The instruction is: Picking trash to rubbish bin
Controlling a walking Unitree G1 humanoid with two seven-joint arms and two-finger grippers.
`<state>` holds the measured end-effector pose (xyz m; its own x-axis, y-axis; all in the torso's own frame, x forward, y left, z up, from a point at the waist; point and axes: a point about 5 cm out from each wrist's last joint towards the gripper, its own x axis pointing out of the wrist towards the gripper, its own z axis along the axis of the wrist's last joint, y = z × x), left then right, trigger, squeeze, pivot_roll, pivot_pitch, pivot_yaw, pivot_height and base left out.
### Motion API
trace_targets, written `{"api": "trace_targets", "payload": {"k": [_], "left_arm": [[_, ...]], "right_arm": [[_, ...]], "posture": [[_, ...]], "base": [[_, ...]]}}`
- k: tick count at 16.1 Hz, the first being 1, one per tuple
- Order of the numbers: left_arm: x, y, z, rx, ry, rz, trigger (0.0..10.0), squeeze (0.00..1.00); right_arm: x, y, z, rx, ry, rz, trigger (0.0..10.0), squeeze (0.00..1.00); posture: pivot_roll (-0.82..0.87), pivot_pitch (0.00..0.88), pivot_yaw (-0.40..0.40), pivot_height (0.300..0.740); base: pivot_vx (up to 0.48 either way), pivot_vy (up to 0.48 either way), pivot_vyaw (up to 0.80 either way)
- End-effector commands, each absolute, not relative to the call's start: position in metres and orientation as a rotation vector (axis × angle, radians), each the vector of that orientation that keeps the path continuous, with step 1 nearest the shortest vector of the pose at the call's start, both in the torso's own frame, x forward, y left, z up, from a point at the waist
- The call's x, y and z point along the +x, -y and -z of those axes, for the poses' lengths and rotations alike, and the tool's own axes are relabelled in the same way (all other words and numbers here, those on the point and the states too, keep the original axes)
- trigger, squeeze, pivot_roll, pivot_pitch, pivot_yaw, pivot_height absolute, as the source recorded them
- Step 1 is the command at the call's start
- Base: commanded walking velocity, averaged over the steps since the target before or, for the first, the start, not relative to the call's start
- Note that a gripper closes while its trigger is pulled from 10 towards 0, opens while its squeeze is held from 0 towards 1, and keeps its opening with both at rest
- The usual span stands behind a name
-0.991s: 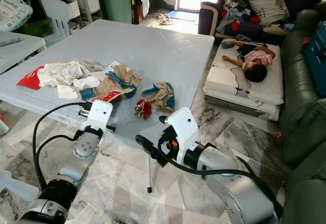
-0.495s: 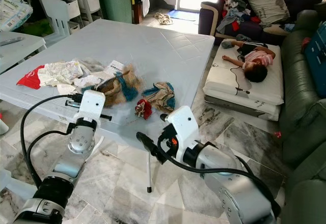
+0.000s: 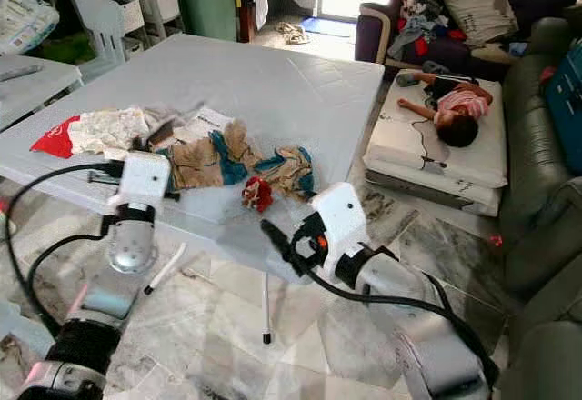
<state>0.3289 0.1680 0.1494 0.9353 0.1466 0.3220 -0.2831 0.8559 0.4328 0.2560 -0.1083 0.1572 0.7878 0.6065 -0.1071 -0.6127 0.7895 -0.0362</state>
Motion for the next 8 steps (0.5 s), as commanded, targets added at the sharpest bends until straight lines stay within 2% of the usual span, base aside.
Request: {"api": "trace_targets", "payload": {"k": [1,5,8], "left_arm": [[0.327,-0.167,-0.161,0.479,0.335,-0.245,0.0,0.00],[0.299,-0.172,-0.175,0.463,0.376,-0.251,0.0,0.00],[0.283,-0.180,-0.155,0.503,0.297,-0.264,0.0,0.00]], "right_arm": [[0.262,0.116,-0.158,-0.080,-0.074,-0.602,10.0,0.00],[0.281,0.125,-0.147,-0.156,-0.050,-0.507,10.0,0.00],[0.295,0.132,-0.147,-0.165,-0.037,-0.457,10.0,0.00]], "posture": [[0.01,0.000,-0.045,0.740],[0.03,0.000,-0.046,0.740],[0.05,0.000,-0.055,0.740]], "base": [[0.000,0.000,0.00],[0.000,0.000,0.00],[0.000,0.000,0.00]]}}
